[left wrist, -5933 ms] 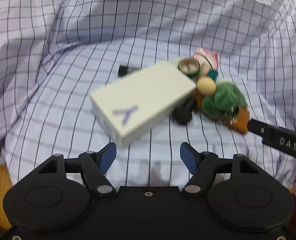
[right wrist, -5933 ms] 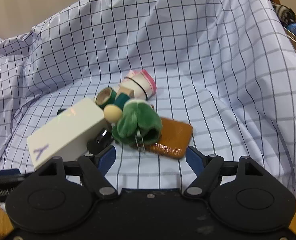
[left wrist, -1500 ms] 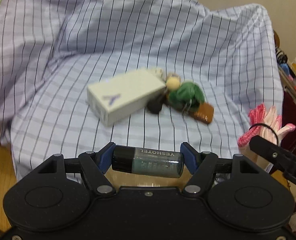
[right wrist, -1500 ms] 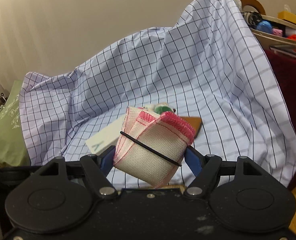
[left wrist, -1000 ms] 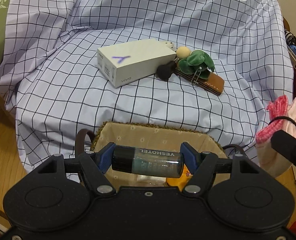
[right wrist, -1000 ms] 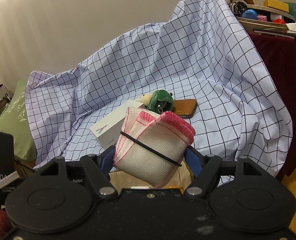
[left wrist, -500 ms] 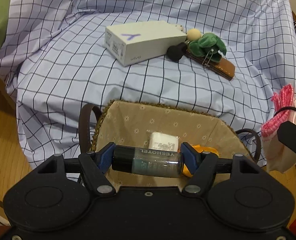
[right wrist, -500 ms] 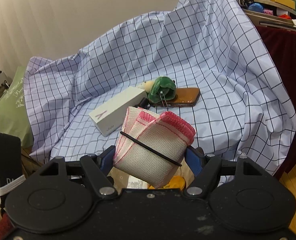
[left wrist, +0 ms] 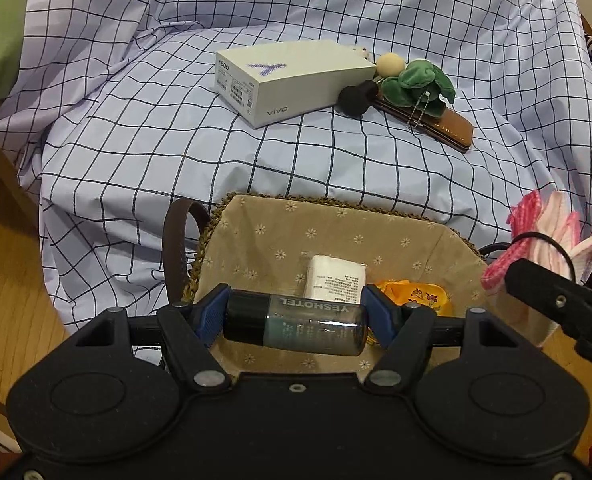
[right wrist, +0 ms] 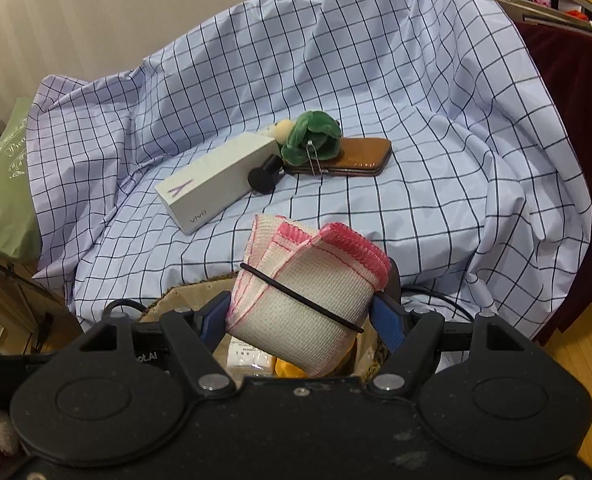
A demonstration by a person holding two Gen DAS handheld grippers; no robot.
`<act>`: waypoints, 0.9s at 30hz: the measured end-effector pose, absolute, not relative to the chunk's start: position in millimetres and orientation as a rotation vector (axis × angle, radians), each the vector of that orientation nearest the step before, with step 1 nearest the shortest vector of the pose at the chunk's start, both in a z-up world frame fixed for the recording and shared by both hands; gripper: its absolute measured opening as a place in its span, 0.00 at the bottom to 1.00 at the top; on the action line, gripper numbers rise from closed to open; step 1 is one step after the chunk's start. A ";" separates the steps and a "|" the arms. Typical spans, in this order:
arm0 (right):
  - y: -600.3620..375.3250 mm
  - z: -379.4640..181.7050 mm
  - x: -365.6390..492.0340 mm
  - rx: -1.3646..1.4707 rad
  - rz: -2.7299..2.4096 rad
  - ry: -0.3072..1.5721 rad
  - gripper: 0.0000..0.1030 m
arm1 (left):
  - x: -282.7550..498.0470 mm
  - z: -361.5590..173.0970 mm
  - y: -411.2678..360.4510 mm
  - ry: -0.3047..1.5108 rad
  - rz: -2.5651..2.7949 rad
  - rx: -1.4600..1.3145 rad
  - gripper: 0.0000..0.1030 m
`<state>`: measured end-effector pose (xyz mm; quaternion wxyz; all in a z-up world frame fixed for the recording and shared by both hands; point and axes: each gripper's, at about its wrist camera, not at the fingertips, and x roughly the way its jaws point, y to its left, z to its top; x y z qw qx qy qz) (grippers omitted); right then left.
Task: Organize soft objects
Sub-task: 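Release the towel roll into the basket with the right tool while the left tool holds the bottle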
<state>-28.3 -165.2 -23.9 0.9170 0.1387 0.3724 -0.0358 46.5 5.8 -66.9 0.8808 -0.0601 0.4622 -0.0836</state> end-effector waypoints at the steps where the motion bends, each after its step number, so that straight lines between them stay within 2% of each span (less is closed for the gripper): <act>1: -165.6 -24.6 -27.8 0.285 -0.076 0.771 0.72 | 45.7 -67.2 5.7 0.960 -0.174 -0.122 0.64; 27: -163.1 -33.2 -23.1 0.268 -0.076 0.832 0.69 | 33.9 -67.8 4.5 0.921 -0.170 -0.080 0.65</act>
